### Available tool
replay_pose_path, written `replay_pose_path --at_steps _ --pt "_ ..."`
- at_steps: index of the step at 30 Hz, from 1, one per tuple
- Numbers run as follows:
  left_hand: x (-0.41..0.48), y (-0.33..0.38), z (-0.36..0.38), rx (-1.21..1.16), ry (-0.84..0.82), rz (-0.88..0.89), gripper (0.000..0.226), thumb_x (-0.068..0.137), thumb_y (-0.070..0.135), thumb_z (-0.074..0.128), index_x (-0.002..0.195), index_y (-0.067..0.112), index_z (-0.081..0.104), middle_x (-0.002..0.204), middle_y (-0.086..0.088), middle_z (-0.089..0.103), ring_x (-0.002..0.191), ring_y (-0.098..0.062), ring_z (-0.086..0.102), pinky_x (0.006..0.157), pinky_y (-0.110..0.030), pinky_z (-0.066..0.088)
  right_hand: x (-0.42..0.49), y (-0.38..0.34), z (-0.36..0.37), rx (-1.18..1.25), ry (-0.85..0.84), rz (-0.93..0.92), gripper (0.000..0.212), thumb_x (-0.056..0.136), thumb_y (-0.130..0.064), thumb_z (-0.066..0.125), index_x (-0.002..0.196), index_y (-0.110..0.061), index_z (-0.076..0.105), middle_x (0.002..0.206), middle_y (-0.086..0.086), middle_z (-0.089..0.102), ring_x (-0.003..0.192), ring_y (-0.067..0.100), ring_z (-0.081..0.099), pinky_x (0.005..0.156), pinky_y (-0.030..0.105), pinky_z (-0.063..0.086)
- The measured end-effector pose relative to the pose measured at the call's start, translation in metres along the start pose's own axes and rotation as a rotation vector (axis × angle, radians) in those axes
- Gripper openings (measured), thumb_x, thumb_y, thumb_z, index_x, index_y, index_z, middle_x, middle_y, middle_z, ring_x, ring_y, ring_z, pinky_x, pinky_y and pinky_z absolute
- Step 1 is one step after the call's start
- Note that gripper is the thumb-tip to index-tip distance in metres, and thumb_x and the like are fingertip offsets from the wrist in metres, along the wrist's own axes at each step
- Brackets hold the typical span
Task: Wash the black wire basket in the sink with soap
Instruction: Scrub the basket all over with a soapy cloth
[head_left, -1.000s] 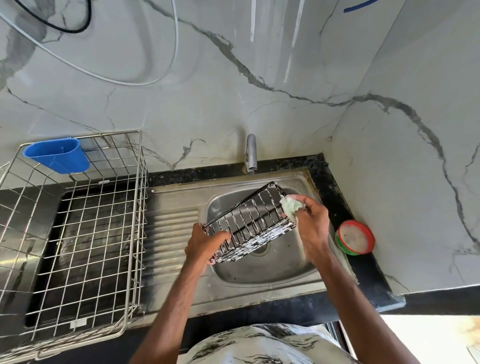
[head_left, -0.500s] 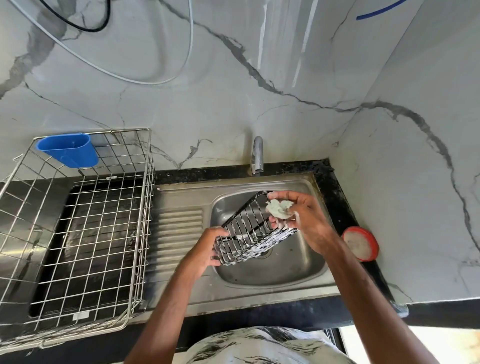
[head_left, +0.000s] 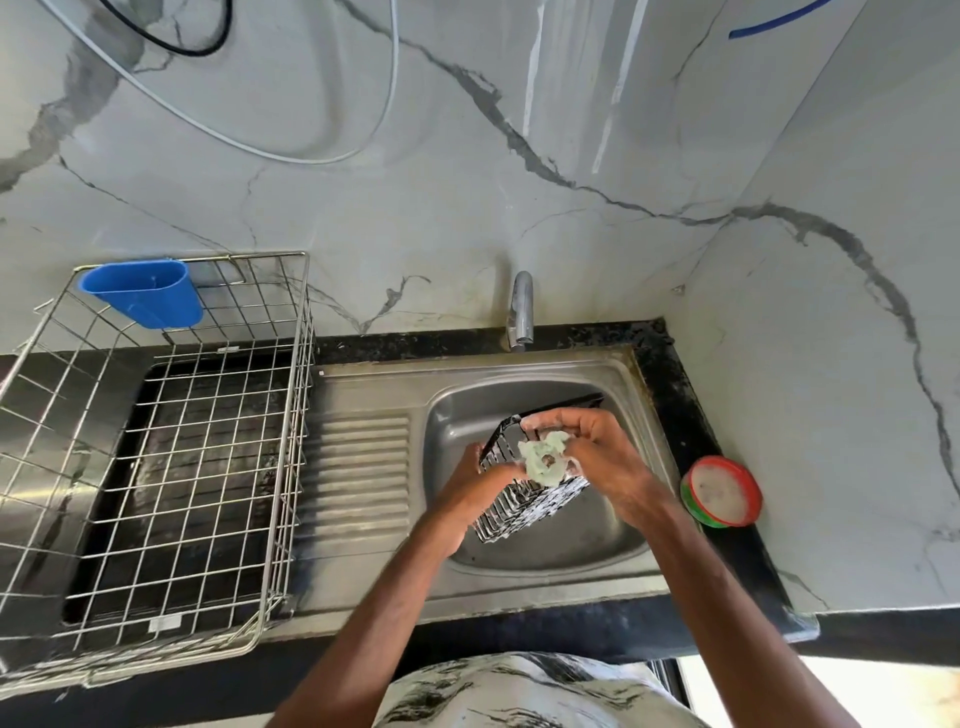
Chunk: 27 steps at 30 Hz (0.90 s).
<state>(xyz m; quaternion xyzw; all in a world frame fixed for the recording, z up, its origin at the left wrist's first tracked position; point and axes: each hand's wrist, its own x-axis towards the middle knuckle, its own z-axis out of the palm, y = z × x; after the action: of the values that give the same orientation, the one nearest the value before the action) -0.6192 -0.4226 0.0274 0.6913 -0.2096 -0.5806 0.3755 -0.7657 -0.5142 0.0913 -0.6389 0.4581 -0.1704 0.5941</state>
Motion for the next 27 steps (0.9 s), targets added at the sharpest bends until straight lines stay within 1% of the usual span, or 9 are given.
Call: replay_pose_path --at_steps 3,7,12,15,18,20,23,25,27 --pt "0.001 0.000 0.005 -0.032 0.034 -0.019 0.080 0.095 0.029 0.071 0.160 0.029 0.024 0.165 -0.008 0.035 0.138 -0.037 0.048 0.112 -0.065 0.040 0.002 0.001 0.002 -0.027 -0.043 -0.011 0.042 0.091 0.016 0.052 0.109 -0.014 0.075 0.097 0.005 0.078 0.089 0.018 0.075 0.071 0.029 0.059" --pt "-0.003 -0.001 0.002 -0.044 0.032 -0.040 0.084 0.091 0.029 0.072 0.160 0.030 0.023 0.166 -0.013 0.030 0.131 -0.041 0.050 0.104 -0.066 0.048 0.005 -0.001 -0.013 -0.229 -0.079 -0.122 0.046 0.088 0.013 0.056 0.111 -0.023 0.074 0.101 -0.005 0.078 0.093 0.013 0.075 0.079 0.043 0.063" --pt "-0.009 -0.002 0.001 -0.049 0.010 -0.018 0.081 0.087 0.027 0.072 0.156 0.024 0.029 0.165 -0.011 0.029 0.133 -0.036 0.045 0.102 -0.063 0.050 0.008 -0.017 -0.036 -0.443 0.236 -0.359 0.039 0.084 0.009 0.066 0.114 -0.016 0.070 0.109 0.002 0.076 0.089 0.007 0.074 0.068 0.022 0.062" --pt "-0.014 0.000 0.003 -0.025 -0.008 0.028 0.093 0.069 0.040 0.073 0.152 0.026 0.034 0.161 -0.006 0.034 0.127 -0.024 0.046 0.100 -0.062 0.050 0.011 -0.017 -0.028 -0.610 0.424 -0.494 0.029 0.082 0.004 0.074 0.106 -0.013 0.074 0.100 0.005 0.078 0.069 0.010 0.074 0.053 0.031 0.062" --pt "-0.016 0.003 0.005 -0.039 -0.003 0.043 0.095 0.065 0.044 0.071 0.151 0.026 0.035 0.160 -0.005 0.036 0.126 -0.022 0.045 0.097 -0.061 0.052 0.010 -0.011 -0.005 -0.697 0.384 -0.485 0.030 0.086 0.005 0.069 0.109 -0.012 0.077 0.097 0.010 0.078 0.061 0.010 0.072 0.044 0.029 0.057" --pt "-0.015 0.004 0.006 -0.052 0.017 0.030 0.091 0.068 0.047 0.069 0.150 0.026 0.035 0.159 -0.004 0.037 0.126 -0.022 0.045 0.096 -0.063 0.053 0.006 -0.005 0.009 -0.692 0.344 -0.544 0.037 0.086 0.012 0.061 0.110 -0.011 0.077 0.103 0.011 0.077 0.070 0.016 0.076 0.052 0.030 0.061" --pt "-0.012 0.002 0.006 -0.085 0.063 0.017 0.072 0.084 0.044 0.070 0.146 0.025 0.037 0.157 -0.007 0.038 0.124 -0.023 0.046 0.094 -0.063 0.056 0.002 -0.001 0.026 -0.731 0.271 -0.637 0.045 0.085 0.018 0.052 0.118 -0.005 0.073 0.119 0.016 0.072 0.104 0.025 0.073 0.082 0.035 0.063" --pt "-0.009 -0.001 0.005 -0.107 0.086 0.008 0.074 0.089 0.040 0.069 0.151 0.025 0.031 0.161 -0.008 0.034 0.123 -0.023 0.045 0.092 -0.059 0.058 0.001 0.001 0.033 -0.761 0.207 -0.663 0.045 0.089 0.016 0.047 0.125 -0.001 0.068 0.128 0.021 0.067 0.119 0.029 0.066 0.100 0.033 0.055" --pt "-0.008 -0.005 0.005 -0.106 0.095 0.015 0.083 0.092 0.040 0.068 0.160 0.026 0.022 0.164 -0.009 0.030 0.123 -0.022 0.044 0.086 -0.052 0.058 0.000 0.005 0.036 -0.801 0.165 -0.701 0.045 0.091 0.012 0.041 0.127 -0.001 0.066 0.129 0.021 0.065 0.121 0.030 0.062 0.105 0.033 0.051"
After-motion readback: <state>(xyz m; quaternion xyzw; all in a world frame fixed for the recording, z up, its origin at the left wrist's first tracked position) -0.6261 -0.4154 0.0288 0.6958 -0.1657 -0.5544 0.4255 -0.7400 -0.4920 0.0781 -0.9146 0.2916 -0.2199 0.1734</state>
